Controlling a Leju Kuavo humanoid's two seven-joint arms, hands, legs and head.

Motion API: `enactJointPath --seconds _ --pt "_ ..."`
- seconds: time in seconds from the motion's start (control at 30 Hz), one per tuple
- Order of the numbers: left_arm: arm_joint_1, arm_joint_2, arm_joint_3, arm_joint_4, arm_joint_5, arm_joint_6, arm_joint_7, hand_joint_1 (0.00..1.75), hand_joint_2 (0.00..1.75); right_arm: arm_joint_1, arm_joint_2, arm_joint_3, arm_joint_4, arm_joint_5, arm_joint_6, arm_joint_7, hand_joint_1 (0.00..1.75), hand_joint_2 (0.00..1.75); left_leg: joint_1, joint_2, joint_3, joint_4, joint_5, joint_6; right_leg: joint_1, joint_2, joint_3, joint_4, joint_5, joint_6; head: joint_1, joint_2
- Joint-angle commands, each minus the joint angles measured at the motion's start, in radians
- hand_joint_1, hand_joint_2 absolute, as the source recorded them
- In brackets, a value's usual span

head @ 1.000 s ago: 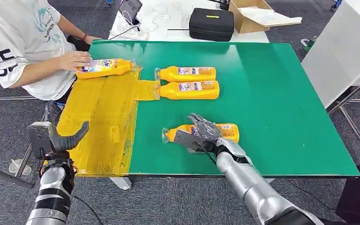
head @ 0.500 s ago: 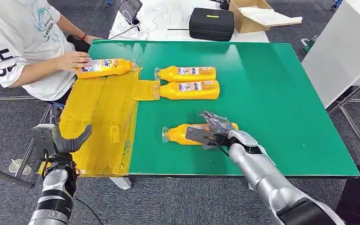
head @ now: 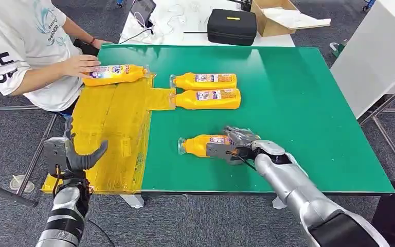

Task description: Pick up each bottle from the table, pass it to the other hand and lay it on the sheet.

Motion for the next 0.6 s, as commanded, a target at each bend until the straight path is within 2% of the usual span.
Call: enactJointPath --seconds 0.03,0.17,0.27,0.37,0.5,0.57,0.6 --pt "-0.055 -0.006 -0.015 0.105 0.004 -0.005 0.004 0.00 1.75 -0.039 0.009 0.078 0.133 -0.024 0.007 -0.030 1.75 1.75 0.000 0.000 0.002 -0.001 0.000 0.001 0.000 -0.001 0.003 -0.001 -0.001 -0.001 0.000 0.000" --pt "-0.054 -0.006 -0.016 0.104 0.004 -0.006 0.004 0.00 1.75 -0.037 0.011 0.077 0.132 -0.027 0.003 -0.031 1.75 1.75 0.000 -0.001 0.004 -0.001 -0.001 0.001 0.001 -0.002 0.005 -0.001 -0.001 -0.002 0.000 0.000" --pt "-0.047 -0.012 -0.015 0.102 0.019 -0.028 0.004 0.00 1.75 -0.005 0.003 0.037 0.089 -0.084 -0.055 -0.074 1.75 1.75 0.000 -0.001 0.005 -0.001 -0.001 0.001 0.001 -0.002 0.006 -0.001 -0.001 -0.002 0.000 0.000" --pt "-0.029 -0.024 -0.006 0.077 0.040 -0.058 0.004 0.00 1.75 0.099 0.014 -0.076 -0.066 -0.180 -0.195 -0.109 1.75 1.75 0.000 -0.002 0.005 -0.002 -0.001 0.001 0.001 -0.003 0.006 -0.002 -0.002 -0.002 0.000 0.000" --pt "0.003 -0.066 0.019 0.029 0.089 -0.151 0.014 0.00 1.75 0.273 0.124 -0.270 -0.359 -0.176 -0.486 -0.180 1.75 1.75 0.001 0.001 0.004 -0.001 -0.002 0.001 0.001 -0.001 0.005 -0.001 -0.001 -0.002 0.000 0.000" --pt "0.008 -0.071 0.017 0.021 0.089 -0.151 0.014 0.00 1.75 0.277 0.127 -0.268 -0.373 -0.168 -0.487 -0.171 1.75 1.75 0.000 0.002 0.001 0.000 -0.001 0.000 0.001 0.001 0.001 0.000 -0.001 -0.001 0.000 0.000" --pt "0.013 -0.075 0.011 0.008 0.102 -0.177 0.035 0.00 1.75 0.293 0.134 -0.286 -0.409 -0.153 -0.524 -0.192 1.75 1.75 0.000 0.002 0.002 0.000 -0.002 0.000 0.001 0.000 0.002 0.001 -0.002 -0.002 -0.001 0.000"
